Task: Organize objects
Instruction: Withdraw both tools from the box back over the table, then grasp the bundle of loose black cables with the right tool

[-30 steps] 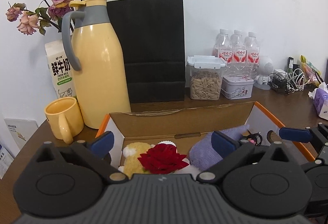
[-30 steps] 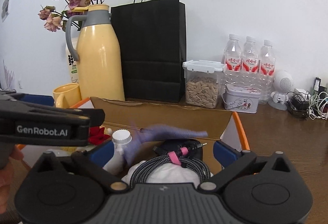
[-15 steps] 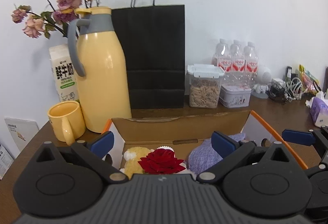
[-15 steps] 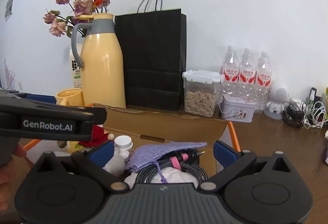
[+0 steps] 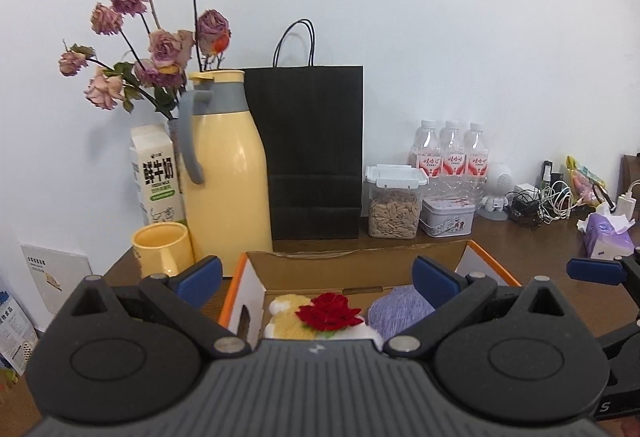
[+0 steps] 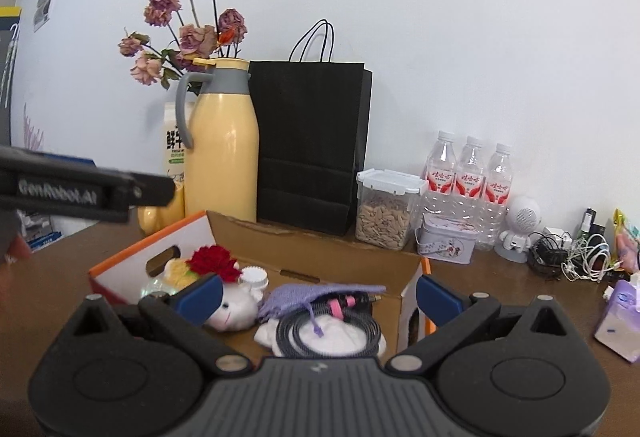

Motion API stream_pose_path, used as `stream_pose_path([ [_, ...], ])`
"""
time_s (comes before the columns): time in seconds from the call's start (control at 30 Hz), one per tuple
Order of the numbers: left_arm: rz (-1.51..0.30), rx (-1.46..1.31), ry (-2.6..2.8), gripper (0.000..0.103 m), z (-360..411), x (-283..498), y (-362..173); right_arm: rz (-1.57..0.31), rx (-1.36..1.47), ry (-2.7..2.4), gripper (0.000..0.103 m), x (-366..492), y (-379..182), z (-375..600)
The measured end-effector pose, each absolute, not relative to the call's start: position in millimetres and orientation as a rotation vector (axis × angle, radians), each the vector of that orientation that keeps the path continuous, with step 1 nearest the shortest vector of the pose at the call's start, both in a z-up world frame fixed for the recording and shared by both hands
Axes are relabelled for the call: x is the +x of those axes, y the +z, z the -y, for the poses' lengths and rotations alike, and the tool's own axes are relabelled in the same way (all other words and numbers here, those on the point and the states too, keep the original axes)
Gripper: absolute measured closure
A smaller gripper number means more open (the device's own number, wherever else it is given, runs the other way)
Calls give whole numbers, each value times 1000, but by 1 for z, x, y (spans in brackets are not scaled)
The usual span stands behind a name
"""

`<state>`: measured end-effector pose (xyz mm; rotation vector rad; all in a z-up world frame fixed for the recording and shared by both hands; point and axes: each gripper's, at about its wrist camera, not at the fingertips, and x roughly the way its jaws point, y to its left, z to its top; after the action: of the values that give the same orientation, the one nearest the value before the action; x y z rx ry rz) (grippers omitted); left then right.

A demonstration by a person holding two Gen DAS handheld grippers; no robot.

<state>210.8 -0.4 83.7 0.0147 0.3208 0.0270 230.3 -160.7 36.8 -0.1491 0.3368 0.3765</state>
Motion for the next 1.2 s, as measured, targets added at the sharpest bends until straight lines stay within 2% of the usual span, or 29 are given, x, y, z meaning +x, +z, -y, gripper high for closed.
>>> stream_pose_path([
  [0.3,-346,39,48,0,-12,161,80,-371,-164,369,0,182,27,179],
  [0.6,-435,56,76,0,-26,123,52,-463,-163,366,0,148,-2,201],
  [1.0,-542,37,80,0,-37,104,17,-581,-162,397,0,145,-41,188],
  [1.13,-549,18,84,0,-39,104,16,-607,-106,386,14,159,-45,187],
  [1.2,-552,11,80,0,-39,104,15,-623,-94,381,18,165,-48,185],
])
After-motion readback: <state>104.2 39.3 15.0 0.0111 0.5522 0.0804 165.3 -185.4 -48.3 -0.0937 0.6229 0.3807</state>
